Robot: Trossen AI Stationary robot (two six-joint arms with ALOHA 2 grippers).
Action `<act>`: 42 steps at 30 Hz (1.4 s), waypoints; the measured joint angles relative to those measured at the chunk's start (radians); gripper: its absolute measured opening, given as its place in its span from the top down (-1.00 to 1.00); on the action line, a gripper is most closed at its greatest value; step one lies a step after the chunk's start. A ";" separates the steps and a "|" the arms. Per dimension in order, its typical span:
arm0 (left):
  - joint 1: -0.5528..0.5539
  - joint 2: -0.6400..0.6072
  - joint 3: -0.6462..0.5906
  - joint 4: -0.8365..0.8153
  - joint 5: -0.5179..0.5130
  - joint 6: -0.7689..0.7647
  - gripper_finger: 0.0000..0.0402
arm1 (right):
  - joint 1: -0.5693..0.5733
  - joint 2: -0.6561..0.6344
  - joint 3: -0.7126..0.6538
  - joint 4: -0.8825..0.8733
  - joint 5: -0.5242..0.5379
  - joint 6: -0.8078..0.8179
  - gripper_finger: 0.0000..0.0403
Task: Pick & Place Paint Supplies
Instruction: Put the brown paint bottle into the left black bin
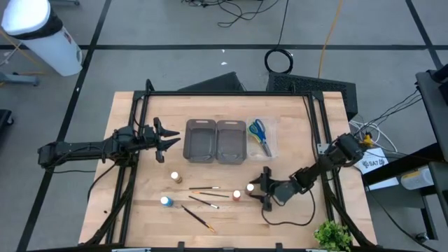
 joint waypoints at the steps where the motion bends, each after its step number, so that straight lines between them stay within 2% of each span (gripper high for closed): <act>1: 0.000 0.000 0.000 0.000 0.000 0.000 0.38 | -0.006 0.007 0.000 0.019 -0.001 -0.009 -0.34; 5: 0.000 0.000 0.000 0.000 0.000 0.000 0.38 | -0.031 0.024 0.000 0.060 0.000 -0.006 -0.33; 14: 0.000 0.000 0.000 0.000 0.001 -0.002 0.38 | -0.080 0.023 -0.001 0.110 -0.001 -0.043 -0.03; 22: 0.000 0.000 0.000 0.008 0.004 -0.021 0.38 | -0.153 0.017 -0.001 0.151 -0.071 -0.156 0.46; 26: 0.000 0.000 0.000 0.079 -0.006 -0.063 0.38 | -0.192 -0.064 -0.001 0.164 -0.149 -0.230 0.52; 28: 0.000 0.000 0.017 0.110 -0.012 -0.123 0.38 | -0.203 -0.130 -0.001 0.103 -0.151 -0.262 0.52; 31: 0.000 0.018 0.124 0.019 -0.015 -0.135 0.38 | -0.215 -0.248 0.003 -0.035 -0.119 -0.306 0.51; 34: -0.005 0.123 0.303 -0.222 -0.059 -0.149 0.38 | -0.230 -0.370 0.044 -0.205 -0.074 -0.354 0.49; 37: -0.034 0.301 0.490 -0.412 -0.069 -0.174 0.36 | -0.260 -0.443 0.141 -0.404 -0.070 -0.385 0.51; 39: -0.071 0.436 0.579 -0.476 -0.069 -0.203 0.30 | -0.283 -0.457 0.208 -0.516 -0.070 -0.380 0.51; 42: -0.135 0.646 0.662 -0.485 -0.123 -0.179 0.12 | -0.323 -0.430 0.266 -0.551 -0.069 -0.367 0.51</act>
